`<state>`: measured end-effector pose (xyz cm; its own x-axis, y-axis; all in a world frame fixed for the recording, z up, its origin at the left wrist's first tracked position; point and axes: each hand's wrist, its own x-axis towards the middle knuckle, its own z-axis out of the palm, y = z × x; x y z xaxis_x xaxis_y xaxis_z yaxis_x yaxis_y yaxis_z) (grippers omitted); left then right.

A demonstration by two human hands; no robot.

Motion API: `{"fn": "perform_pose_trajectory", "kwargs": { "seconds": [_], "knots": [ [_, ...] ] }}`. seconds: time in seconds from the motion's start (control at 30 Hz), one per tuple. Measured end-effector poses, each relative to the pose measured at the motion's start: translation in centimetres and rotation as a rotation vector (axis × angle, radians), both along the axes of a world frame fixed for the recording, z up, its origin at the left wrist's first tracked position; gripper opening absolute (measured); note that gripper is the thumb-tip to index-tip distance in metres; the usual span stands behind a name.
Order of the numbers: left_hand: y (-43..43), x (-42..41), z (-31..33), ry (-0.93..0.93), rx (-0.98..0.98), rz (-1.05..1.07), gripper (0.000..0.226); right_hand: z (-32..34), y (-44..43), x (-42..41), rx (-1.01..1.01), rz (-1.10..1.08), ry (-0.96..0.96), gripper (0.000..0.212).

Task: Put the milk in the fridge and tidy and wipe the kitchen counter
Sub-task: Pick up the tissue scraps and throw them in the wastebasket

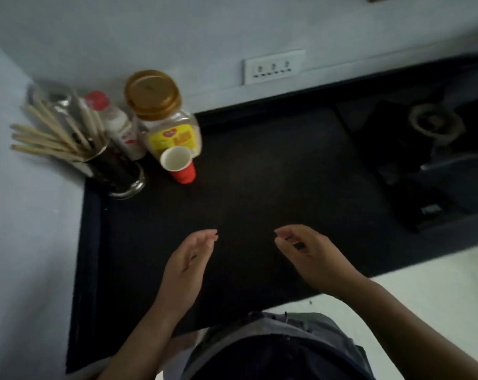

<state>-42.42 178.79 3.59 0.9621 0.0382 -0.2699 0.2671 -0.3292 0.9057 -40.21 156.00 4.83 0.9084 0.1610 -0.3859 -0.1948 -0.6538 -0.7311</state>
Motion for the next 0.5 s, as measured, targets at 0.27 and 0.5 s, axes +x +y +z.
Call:
{"fn": "perform_pose_trajectory", "kwargs": {
  "seconds": [0.27, 0.5],
  "knots": [
    [-13.7, -5.4, 2.6, 0.019, -0.058, -0.425, 0.030, 1.3, -13.4, -13.7, 0.077, -0.339, -0.120, 0.032],
    [-29.1, -11.6, 1.0, 0.047, -0.139, -0.729, 0.024, 0.8, -24.1, -27.3, 0.038, -0.689, -0.134, 0.036]
  ]
}}
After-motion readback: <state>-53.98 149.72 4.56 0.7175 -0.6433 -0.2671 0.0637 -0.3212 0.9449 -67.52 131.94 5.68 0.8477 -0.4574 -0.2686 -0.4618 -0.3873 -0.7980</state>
